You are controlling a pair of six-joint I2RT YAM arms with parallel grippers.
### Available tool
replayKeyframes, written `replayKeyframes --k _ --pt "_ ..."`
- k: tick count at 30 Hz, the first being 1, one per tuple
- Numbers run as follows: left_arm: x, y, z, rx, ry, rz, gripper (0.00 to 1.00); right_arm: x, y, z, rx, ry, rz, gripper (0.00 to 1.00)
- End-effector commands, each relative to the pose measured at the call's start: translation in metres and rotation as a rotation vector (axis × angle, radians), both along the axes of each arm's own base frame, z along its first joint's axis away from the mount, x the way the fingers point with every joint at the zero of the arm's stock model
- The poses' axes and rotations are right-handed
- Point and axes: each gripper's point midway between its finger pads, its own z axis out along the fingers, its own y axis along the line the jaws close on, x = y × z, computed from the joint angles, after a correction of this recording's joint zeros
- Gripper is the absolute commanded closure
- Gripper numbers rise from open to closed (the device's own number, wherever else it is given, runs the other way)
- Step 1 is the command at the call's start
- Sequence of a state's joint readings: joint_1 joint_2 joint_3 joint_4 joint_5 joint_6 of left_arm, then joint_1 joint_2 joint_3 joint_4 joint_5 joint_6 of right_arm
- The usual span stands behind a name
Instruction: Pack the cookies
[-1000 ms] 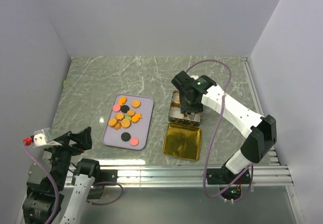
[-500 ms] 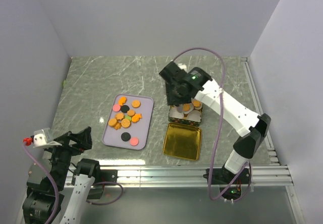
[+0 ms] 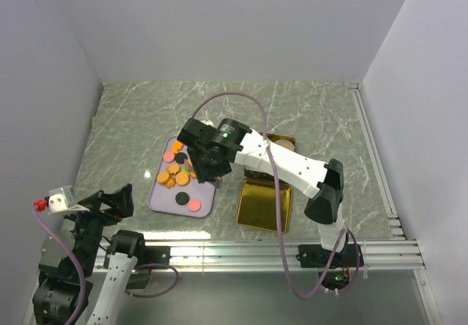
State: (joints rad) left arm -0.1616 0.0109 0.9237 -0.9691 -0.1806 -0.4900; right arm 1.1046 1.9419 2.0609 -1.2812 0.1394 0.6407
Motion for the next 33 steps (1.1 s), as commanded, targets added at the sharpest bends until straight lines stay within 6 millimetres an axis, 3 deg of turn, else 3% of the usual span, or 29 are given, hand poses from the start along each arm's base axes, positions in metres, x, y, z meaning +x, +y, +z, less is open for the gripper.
replayKeyframes --k 1,22,33 --pt "-0.010 0.001 0.013 0.001 -0.093 -0.005 0.01 -0.009 0.019 0.014 0.072 0.008 0.014 0.43" --pt "-0.010 0.001 0.012 0.001 -0.090 -0.007 0.01 -0.081 0.044 -0.022 -0.051 0.009 0.173 0.43" --pt "-0.010 0.001 0.013 0.000 -0.095 -0.007 0.01 -0.082 0.052 -0.033 -0.098 -0.015 0.185 0.43"
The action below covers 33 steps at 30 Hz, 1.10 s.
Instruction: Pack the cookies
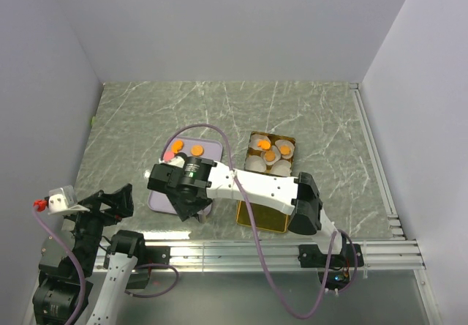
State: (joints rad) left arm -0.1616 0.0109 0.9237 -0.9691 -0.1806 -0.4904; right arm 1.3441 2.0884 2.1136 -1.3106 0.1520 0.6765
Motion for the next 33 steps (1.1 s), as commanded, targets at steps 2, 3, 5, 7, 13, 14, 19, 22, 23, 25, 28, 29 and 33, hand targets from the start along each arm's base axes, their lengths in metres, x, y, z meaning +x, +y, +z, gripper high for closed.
replayKeyframes --k 2,3,5,7,13,14,19,22,23,25,28,29,33 --pt "-0.010 0.001 0.012 0.001 -0.092 -0.007 0.01 0.010 0.005 0.015 0.012 -0.063 -0.016 0.43" --pt "-0.010 0.001 0.012 0.001 -0.092 -0.007 0.00 0.011 0.006 0.014 0.008 -0.066 -0.015 0.43" --pt "-0.010 0.001 0.013 0.001 -0.093 -0.007 0.00 0.012 0.007 0.013 0.003 -0.068 -0.012 0.43" --pt "-0.010 0.001 0.013 0.001 -0.093 -0.005 0.01 0.011 0.009 0.011 0.004 -0.063 -0.006 0.43" --pt "-0.011 0.002 0.013 -0.001 -0.098 -0.002 0.01 0.010 0.008 0.005 -0.017 -0.053 -0.001 0.43" --pt "-0.011 0.002 0.012 -0.001 -0.095 -0.002 0.01 0.009 0.007 0.004 -0.022 -0.052 0.003 0.43" --pt "-0.011 0.002 0.013 -0.001 -0.098 -0.002 0.01 0.008 0.007 0.000 -0.040 -0.051 0.011 0.43" --pt "-0.011 0.002 0.013 -0.001 -0.096 -0.002 0.00 0.006 0.005 -0.003 -0.058 -0.053 0.019 0.45" --pt "-0.012 0.002 0.013 -0.001 -0.099 -0.002 0.00 0.005 0.005 -0.005 -0.068 -0.051 0.024 0.46" --pt "-0.011 0.002 0.013 -0.001 -0.098 -0.002 0.01 0.005 0.004 -0.008 -0.078 -0.054 0.028 0.46" --pt "-0.012 0.002 0.013 -0.001 -0.099 -0.002 0.01 0.003 0.003 -0.011 -0.100 -0.055 0.038 0.48" --pt "-0.012 0.002 0.013 -0.002 -0.101 -0.002 0.01 0.003 0.001 -0.014 -0.116 -0.055 0.041 0.49" --pt "-0.012 0.002 0.013 -0.001 -0.099 -0.002 0.01 0.002 -0.001 -0.015 -0.129 -0.059 0.053 0.50"
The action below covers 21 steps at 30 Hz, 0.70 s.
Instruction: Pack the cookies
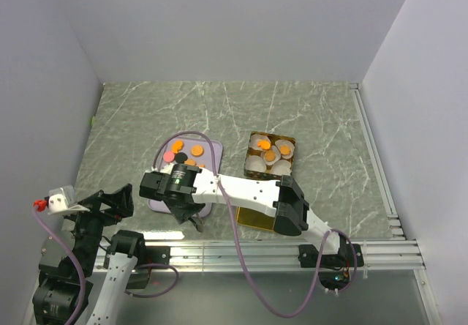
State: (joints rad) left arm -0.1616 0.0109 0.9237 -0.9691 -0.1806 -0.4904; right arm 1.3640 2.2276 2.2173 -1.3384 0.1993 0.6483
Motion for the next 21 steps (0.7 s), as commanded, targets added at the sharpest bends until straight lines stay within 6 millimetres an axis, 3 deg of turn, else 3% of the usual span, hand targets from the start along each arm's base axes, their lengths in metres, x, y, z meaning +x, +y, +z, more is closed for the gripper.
replayKeyframes --k 1,11,21 --pt "-0.012 0.002 0.013 -0.002 -0.101 -0.002 0.01 -0.003 -0.018 0.015 -0.054 -0.019 0.020 0.50" --pt "-0.012 0.002 0.013 -0.002 -0.101 -0.002 0.00 -0.009 -0.024 0.022 -0.048 -0.014 0.027 0.57" --pt "-0.012 0.002 0.013 -0.002 -0.101 -0.002 0.00 0.001 -0.029 0.044 0.003 -0.061 -0.024 0.60"
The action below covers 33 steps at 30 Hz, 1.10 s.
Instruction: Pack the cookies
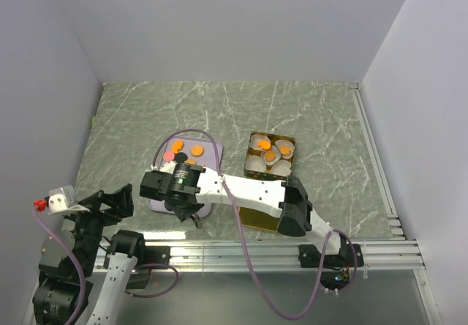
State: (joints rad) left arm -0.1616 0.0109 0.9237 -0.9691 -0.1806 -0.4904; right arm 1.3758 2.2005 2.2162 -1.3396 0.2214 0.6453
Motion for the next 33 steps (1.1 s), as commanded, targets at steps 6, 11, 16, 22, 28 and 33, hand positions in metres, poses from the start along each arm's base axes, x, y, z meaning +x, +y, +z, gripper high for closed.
replayKeyframes --k 6,11,16,22,28,33 --pt "-0.012 0.002 0.013 -0.001 -0.099 -0.002 0.01 0.014 -0.035 0.042 -0.002 -0.080 -0.073 0.51" --pt "-0.012 0.002 0.013 -0.002 -0.102 -0.002 0.01 0.043 -0.050 0.047 -0.008 -0.111 -0.137 0.49" --pt "-0.012 0.002 0.013 0.000 -0.101 -0.004 0.01 0.068 -0.053 0.048 0.010 -0.118 -0.166 0.49" --pt "-0.011 0.001 0.013 0.000 -0.099 -0.007 0.01 0.067 -0.032 0.046 0.035 -0.083 -0.144 0.49" --pt "-0.012 0.001 0.014 -0.001 -0.104 -0.007 0.01 0.059 -0.023 0.042 0.057 -0.050 -0.138 0.48" --pt "-0.012 0.001 0.014 0.001 -0.104 -0.010 0.01 0.058 -0.024 0.035 0.041 -0.040 -0.133 0.48"
